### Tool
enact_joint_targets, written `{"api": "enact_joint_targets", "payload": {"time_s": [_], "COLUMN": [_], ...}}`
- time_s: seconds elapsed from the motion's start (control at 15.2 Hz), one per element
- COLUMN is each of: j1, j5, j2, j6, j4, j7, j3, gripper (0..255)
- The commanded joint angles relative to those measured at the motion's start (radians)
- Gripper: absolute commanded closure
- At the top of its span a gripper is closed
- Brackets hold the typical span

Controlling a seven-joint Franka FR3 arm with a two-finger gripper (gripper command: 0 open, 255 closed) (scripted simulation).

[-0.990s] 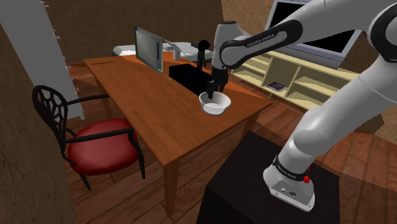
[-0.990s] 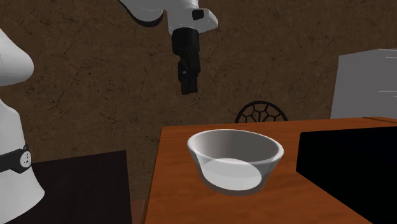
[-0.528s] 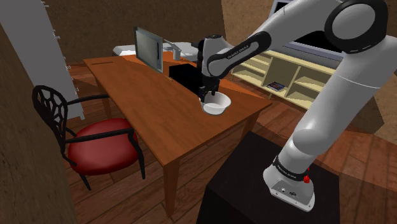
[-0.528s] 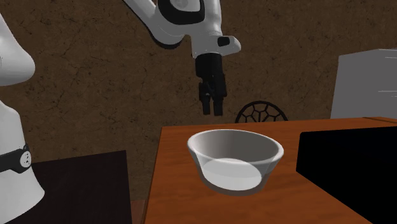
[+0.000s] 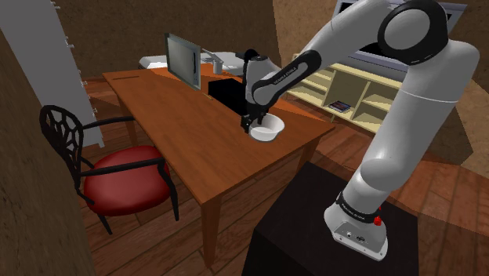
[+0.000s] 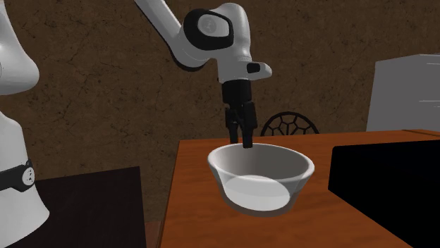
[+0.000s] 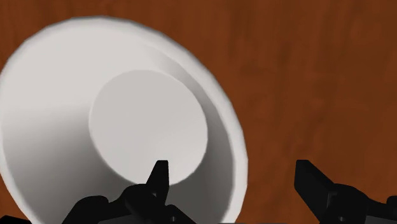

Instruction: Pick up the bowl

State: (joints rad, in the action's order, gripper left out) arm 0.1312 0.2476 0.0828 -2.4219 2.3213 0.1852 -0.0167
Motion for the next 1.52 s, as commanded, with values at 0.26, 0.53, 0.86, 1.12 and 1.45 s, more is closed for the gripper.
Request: {"api": "enact_joint_targets", "payload": {"time_s": [0.26, 0.53, 0.86, 1.12, 1.45], "j1": [0.000, 0.000, 0.000, -0.001, -0.003], "j5": [0.006, 0.006, -0.002, -0.016, -0.031], "j2": [0.012, 0.012, -0.008, -0.045, -0.088], "j6": [-0.019, -0.019, 0.006, 0.058, 0.123], "j4": [0.007, 0.007, 0.001, -0.014, -0.038], "j7": [0.007, 0.007, -0.002, -0.018, -0.035], "j3": [0.001, 0.001, -0.001, -0.003, -0.005], "gripper": [255, 255, 255, 255, 255]}}
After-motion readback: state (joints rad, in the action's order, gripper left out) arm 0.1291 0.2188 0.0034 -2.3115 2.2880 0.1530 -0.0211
